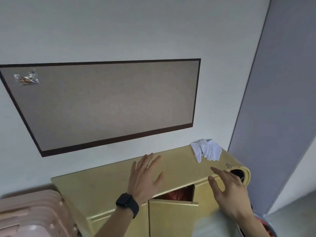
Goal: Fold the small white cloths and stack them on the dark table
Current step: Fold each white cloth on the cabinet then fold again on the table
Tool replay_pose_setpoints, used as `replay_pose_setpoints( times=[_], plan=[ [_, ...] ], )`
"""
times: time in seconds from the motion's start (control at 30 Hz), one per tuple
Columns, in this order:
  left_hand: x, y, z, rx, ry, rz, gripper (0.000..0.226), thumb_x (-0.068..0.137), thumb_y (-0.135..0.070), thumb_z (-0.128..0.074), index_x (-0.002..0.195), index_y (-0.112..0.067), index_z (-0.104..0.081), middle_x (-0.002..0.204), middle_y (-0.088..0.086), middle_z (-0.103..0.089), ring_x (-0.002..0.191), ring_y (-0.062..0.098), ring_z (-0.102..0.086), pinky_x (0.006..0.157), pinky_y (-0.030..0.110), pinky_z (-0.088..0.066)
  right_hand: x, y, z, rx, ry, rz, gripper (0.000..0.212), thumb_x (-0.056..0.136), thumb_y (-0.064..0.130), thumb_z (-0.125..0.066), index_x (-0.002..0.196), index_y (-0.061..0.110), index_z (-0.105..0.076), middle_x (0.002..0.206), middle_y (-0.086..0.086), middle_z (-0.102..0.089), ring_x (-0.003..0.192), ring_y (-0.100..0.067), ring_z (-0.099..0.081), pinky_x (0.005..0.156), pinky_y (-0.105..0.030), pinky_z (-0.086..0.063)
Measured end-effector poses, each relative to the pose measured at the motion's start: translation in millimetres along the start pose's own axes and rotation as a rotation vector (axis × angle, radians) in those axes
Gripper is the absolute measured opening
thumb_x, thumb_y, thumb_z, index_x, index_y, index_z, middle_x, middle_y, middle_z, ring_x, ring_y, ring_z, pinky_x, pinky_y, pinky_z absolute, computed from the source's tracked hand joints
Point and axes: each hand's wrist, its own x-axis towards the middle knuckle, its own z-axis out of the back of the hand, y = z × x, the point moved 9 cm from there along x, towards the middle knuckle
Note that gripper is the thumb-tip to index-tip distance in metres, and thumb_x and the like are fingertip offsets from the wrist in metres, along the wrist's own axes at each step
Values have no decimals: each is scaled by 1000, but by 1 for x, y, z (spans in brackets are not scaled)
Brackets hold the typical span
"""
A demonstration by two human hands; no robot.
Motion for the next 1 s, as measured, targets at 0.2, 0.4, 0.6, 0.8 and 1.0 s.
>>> replay_pose_setpoints(
  times=[0.2, 0.4, 0.6, 0.8, 1.0],
  plan=[
    [106, 18, -92, -51, 138, 27, 60, 98, -57, -36, 154, -42, -20, 164, -12, -16, 152, 11, -7, 124, 46, -5, 90, -56, -61, -45, 54, -85, 39, 91, 47, -58, 129, 35, -61, 125, 9, -66, 127, -19, -49, 100, -46, -45],
    [175, 38, -194, -60, 300, 73, 60, 98, -60, -34, 153, -43, -19, 164, -12, -15, 152, 11, -4, 123, 44, -2, 162, -129, -127, -94, 179, -220, 40, 94, 46, -57, 132, 34, -60, 120, 8, -67, 127, -20, -47, 101, -41, -43],
    [232, 64, -298, -17, 444, 191, 65, 92, -63, -25, 153, -43, -21, 164, -11, -17, 152, 12, -7, 122, 44, -3, 237, -220, -230, -57, 427, -377, 43, 94, 49, -53, 133, 33, -56, 124, 7, -65, 112, -22, -57, 97, -40, -47],
    [278, 86, -393, 17, 619, 341, 60, 99, -51, -37, 155, -35, -22, 165, -6, -13, 152, 18, -8, 123, 46, -7, 310, -290, -318, -41, 613, -488, 45, 96, 44, -54, 136, 22, -53, 129, 4, -63, 121, -23, -56, 97, -39, -44],
    [300, 108, -478, 34, 745, 428, 65, 100, -51, -36, 157, -38, -6, 166, -7, 5, 153, 20, 1, 123, 47, -2, 374, -344, -398, -37, 639, -564, 48, 94, 42, -58, 133, 14, -54, 125, -4, -65, 118, -26, -59, 99, -38, -43]
  ],
)
